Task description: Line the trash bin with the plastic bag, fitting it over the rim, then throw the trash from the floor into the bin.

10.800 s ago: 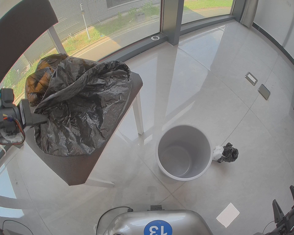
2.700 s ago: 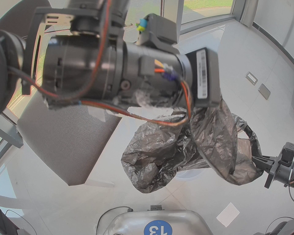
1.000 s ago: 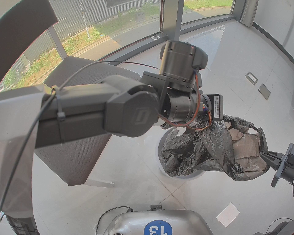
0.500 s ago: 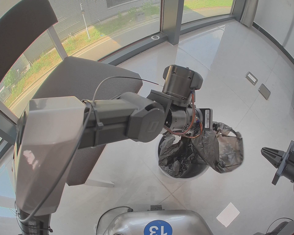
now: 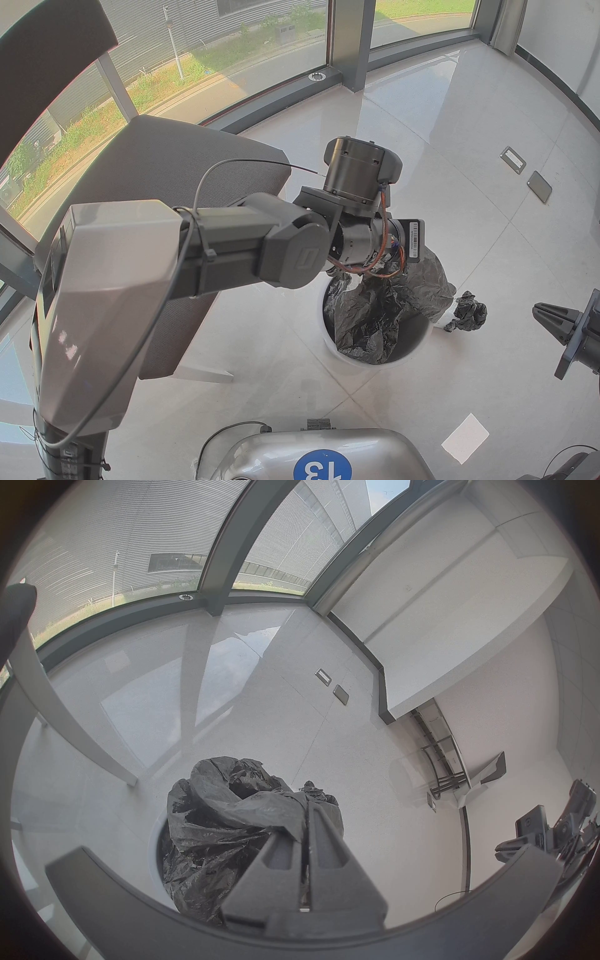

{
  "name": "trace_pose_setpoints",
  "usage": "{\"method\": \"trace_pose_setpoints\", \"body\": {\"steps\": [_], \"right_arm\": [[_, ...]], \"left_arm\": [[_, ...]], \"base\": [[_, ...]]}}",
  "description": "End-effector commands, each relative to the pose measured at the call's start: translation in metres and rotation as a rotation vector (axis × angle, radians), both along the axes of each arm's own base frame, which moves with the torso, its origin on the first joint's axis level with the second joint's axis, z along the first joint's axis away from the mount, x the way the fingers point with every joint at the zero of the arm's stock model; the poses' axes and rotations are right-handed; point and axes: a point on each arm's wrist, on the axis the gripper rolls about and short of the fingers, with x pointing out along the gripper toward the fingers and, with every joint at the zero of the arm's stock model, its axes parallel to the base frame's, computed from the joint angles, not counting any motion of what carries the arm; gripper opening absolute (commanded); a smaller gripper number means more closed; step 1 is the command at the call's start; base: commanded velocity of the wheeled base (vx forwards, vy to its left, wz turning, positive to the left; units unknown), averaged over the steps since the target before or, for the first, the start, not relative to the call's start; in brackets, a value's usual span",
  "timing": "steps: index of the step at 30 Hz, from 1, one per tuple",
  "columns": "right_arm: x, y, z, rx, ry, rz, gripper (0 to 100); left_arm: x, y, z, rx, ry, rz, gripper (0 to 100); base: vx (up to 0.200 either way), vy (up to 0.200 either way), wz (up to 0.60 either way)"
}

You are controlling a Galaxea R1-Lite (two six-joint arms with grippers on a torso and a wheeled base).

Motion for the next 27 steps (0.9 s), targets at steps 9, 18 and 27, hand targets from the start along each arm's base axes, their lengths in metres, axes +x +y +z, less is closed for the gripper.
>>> {"method": "trace_pose_setpoints", "body": {"steps": [9, 18, 27], "right_arm": [[0.000, -0.001, -0.001, -0.002, 0.003, -0.006, 0], [-0.003, -0.002, 0.000, -0.001, -0.011, -0.012, 0], [-0.003, -0.002, -0.001, -0.001, -0.008, -0.011, 0]], "left_arm": [[-0.003, -0.006, 0.001, -0.029, -0.019, -0.024, 0], [0.016, -0.019, -0.034, -0.033, -0.027, -0.047, 0], [0.016, -0.015, -0.045, -0.004, 0.007, -0.041, 0]], "base": [[0.000, 0.000, 0.00], [0.000, 0.000, 0.00], [0.000, 0.000, 0.00]]}}
